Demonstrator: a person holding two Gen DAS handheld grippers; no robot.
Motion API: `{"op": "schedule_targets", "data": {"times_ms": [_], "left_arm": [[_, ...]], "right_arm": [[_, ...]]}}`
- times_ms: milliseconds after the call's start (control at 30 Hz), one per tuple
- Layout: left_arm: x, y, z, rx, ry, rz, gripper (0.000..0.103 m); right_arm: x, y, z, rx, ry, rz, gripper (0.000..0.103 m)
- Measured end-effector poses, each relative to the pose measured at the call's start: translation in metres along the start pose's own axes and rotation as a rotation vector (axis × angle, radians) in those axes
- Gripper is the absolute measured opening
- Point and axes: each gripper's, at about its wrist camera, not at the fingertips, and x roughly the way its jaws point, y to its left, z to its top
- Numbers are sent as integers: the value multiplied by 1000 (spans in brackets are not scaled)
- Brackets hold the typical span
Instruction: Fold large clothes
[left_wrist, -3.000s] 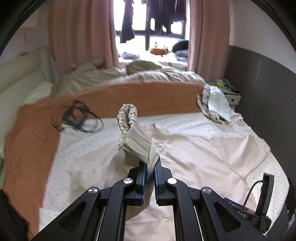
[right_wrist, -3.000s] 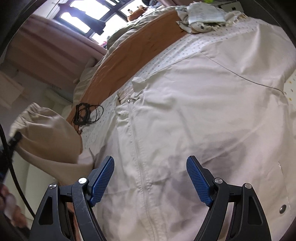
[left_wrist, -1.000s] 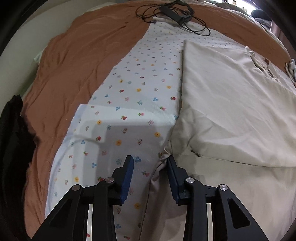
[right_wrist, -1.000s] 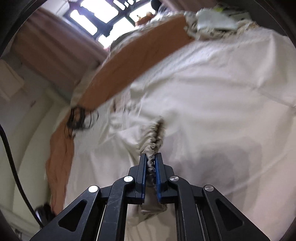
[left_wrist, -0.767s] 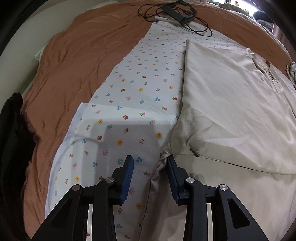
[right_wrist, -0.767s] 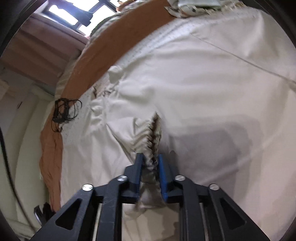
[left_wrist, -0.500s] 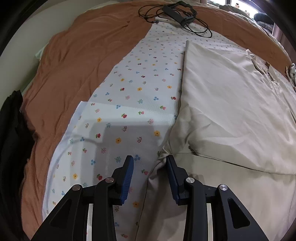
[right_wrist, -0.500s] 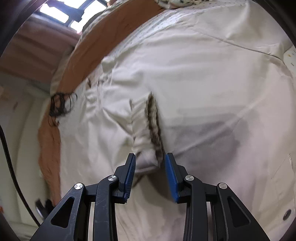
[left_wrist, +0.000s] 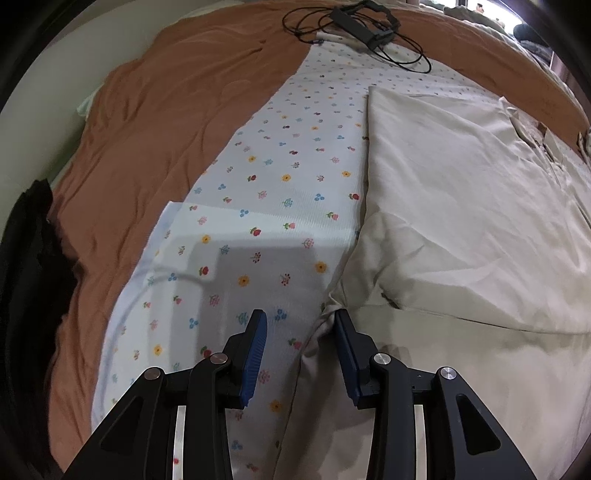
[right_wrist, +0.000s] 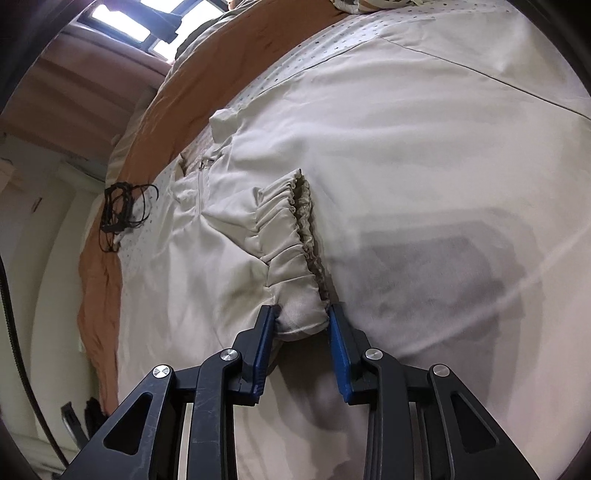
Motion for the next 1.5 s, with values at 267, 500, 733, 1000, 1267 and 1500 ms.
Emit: {"op": "schedule_targets", "data": {"times_ms": [267,500,733,1000,1267,1500], "left_arm": [[-46,-16,6,-40,-59,-93,54],[-88,-76,12,-30,-155,-236,76],[-113,-156,9,38,-200,-331,76],[-119,-233,-3,41,-190,-504,76],[-109,-264,-25,50,-190,-551,76],[-93,-251,-32,20,-162,-547,76]], "right_arm": [[-40,-3,9,3,-54,3,70],[-90,-27,26,12,-153,-17,72],[-131,-64,42,41,-243,-68,72],[-178,-127,55,145,-361,-89,72],[-214,-187,64,204,-477,-134,71],[-218,-225,75,222,-524,-144,53]]}}
